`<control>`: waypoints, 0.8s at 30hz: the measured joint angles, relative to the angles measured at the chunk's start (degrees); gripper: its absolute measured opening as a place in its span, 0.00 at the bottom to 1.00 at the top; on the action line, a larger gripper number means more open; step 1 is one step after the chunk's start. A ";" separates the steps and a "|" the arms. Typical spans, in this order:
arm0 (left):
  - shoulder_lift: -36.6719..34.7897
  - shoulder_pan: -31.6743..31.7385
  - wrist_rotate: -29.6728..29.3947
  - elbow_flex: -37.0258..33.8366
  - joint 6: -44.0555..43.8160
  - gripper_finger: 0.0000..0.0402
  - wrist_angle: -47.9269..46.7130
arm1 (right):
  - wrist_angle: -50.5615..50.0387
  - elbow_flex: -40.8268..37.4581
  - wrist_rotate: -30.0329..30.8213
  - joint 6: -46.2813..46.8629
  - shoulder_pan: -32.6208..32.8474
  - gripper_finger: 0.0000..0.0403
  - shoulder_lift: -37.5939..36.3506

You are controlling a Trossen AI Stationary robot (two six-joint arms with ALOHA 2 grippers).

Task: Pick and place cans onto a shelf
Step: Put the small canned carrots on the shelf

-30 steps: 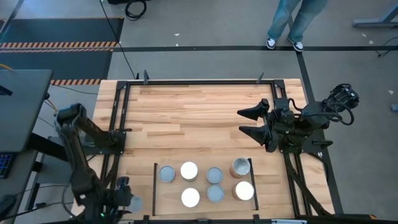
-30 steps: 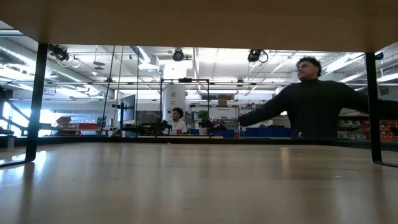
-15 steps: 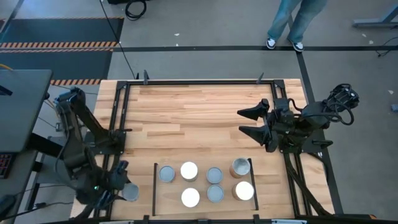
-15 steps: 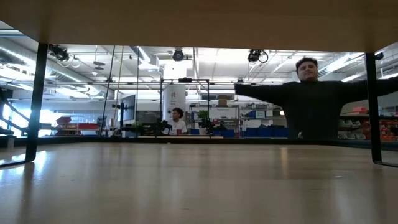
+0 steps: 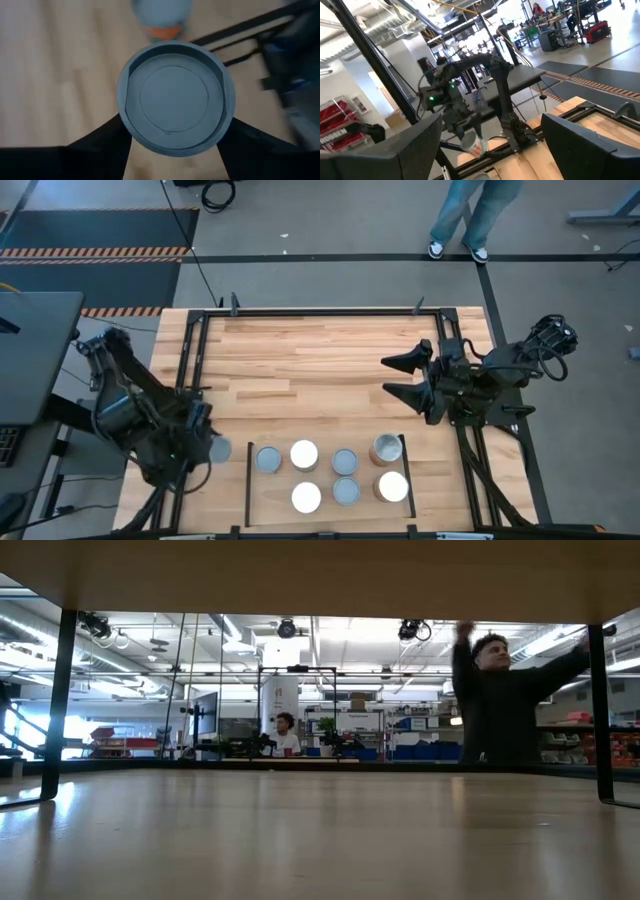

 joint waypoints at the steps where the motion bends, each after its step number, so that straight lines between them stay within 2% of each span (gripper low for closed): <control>1: 1.13 0.79 -1.48 1.48 1.34 0.63 -1.82 | -0.54 0.00 -0.02 0.00 0.00 0.86 0.00; 6: 5.87 4.83 -9.46 7.49 7.21 0.64 -7.55 | -4.51 0.00 -0.44 0.00 0.06 0.86 0.00; 10: 6.61 8.33 -14.02 13.18 5.37 0.64 -9.39 | -8.00 0.00 -3.71 1.24 0.11 0.86 0.02; 12: 6.58 8.89 -14.38 16.11 2.87 0.63 -5.32 | -9.26 0.00 -6.54 3.31 0.19 0.86 0.00; 15: 6.58 7.50 -13.63 18.75 2.48 0.63 5.76 | -9.79 0.00 -11.17 5.99 1.10 0.86 0.35; 20: 7.41 3.35 -12.78 19.29 5.24 0.63 22.68 | -4.98 0.00 -16.72 6.14 4.41 0.86 2.12; 24: 10.76 1.36 -13.18 19.27 5.67 0.63 26.19 | 3.29 0.00 -17.26 7.17 6.98 0.86 4.09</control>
